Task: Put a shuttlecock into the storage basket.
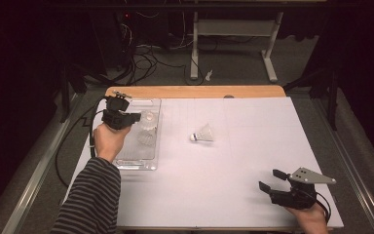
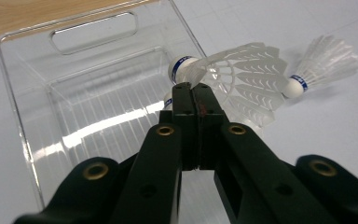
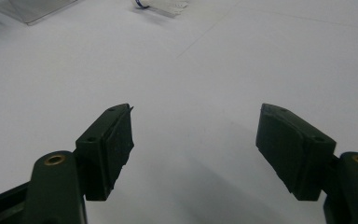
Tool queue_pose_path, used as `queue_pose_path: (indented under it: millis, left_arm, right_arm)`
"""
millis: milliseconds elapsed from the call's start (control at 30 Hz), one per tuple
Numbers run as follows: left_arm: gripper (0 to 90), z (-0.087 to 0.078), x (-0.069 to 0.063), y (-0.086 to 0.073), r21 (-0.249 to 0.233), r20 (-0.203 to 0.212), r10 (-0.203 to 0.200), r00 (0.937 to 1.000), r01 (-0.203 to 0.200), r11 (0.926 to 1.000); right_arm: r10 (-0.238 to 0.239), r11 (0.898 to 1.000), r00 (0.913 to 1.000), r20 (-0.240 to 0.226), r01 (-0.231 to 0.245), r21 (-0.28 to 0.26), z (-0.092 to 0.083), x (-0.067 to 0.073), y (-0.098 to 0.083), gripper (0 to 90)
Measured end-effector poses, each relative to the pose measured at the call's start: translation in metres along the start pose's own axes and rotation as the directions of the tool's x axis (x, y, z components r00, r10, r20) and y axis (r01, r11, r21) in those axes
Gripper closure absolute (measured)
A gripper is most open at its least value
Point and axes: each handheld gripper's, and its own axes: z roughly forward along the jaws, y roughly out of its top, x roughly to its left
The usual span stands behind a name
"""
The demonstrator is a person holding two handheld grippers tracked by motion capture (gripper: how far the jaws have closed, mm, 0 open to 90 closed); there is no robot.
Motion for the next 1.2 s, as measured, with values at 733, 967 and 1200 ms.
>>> queue_pose_path:
  millis: [733, 967, 1200]
  left_arm:
    - [89.3, 0.023, 0.020, 0.007, 0.038, -0.089, -0.059, 0.9943, 0.063, 0.9973]
    - [89.3, 0.030, 0.025, 0.006, 0.055, -0.114, -0.076, 0.9906, 0.083, 0.9950]
    - [89.3, 0.034, 0.030, 0.006, 0.062, -0.125, -0.092, 0.9879, 0.100, 0.9930]
  right_arm:
    - [0.002, 1.000, 1.0000, -0.003, -0.002, 0.000, 0.000, 0.000, 0.000, 27.7]
    - [-0.003, 1.000, 1.0000, -0.003, 0.003, 0.001, 0.000, 0.000, 0.000, 27.7]
    - [-0.001, 1.000, 1.0000, -0.003, 0.001, 0.001, 0.000, 0.000, 0.000, 27.7]
